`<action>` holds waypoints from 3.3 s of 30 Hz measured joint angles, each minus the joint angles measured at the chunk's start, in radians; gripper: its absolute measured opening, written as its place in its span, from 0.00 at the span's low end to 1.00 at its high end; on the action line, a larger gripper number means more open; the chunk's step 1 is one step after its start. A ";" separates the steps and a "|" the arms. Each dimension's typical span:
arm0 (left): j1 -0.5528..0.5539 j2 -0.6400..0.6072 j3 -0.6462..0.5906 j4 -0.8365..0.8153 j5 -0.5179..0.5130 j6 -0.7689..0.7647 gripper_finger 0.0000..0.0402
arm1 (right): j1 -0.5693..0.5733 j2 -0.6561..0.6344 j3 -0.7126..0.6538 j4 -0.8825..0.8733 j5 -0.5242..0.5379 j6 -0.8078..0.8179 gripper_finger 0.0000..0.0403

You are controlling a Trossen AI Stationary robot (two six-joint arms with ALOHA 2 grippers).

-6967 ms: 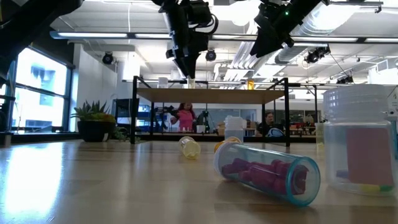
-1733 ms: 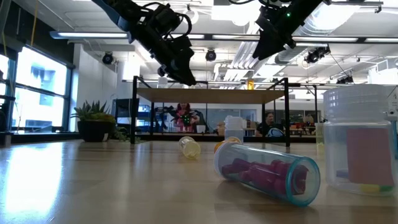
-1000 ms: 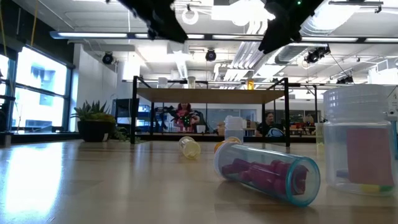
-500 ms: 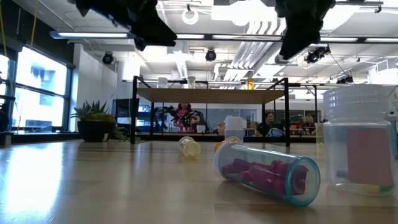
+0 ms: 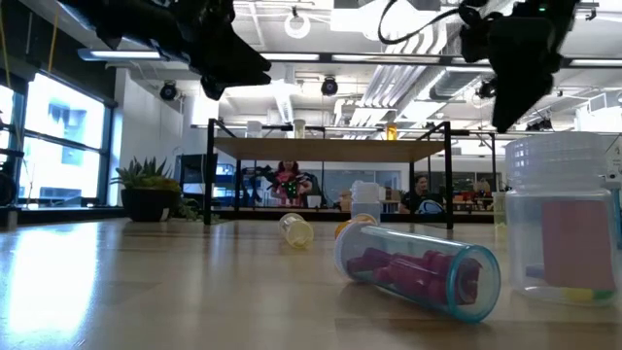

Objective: Pick and place medicine bottles onto shelf by color
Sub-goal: Put the blue pill bottle on the shelf

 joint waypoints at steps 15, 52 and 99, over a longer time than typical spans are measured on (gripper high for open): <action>-0.040 0.005 -0.006 0.018 0.000 -0.004 0.37 | 0.235 -0.001 -0.107 -0.018 0.019 0.513 0.41; -0.039 0.005 -0.006 0.022 -0.004 -0.004 0.37 | 0.389 0.144 -0.175 0.038 0.034 0.705 0.41; -0.039 0.005 -0.005 -0.212 -0.176 -0.004 0.37 | 0.143 0.217 0.145 0.076 0.051 0.350 0.23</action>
